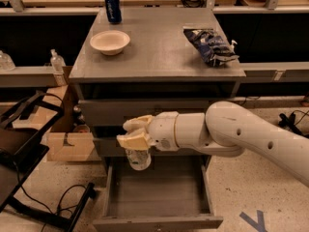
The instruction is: Pick 7up can from bottom drawer and place on counter
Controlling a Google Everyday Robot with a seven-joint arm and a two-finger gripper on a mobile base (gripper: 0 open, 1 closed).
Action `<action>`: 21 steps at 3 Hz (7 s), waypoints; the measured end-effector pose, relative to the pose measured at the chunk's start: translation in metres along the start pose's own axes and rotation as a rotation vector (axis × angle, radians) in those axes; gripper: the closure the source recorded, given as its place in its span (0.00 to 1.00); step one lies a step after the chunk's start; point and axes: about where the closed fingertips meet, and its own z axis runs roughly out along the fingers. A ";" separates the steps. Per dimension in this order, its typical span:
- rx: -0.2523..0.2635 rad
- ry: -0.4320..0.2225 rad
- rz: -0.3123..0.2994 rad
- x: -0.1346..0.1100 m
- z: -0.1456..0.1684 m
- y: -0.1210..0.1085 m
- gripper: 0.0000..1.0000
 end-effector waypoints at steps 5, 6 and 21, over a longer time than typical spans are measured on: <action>0.111 -0.019 0.160 -0.173 -0.099 -0.132 1.00; 0.207 -0.035 0.143 -0.231 -0.112 -0.178 1.00; 0.731 -0.177 0.321 -0.213 -0.004 -0.477 0.36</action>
Offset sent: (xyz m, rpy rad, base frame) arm 0.0193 -0.0120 0.0264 0.0435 0.0340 -0.0271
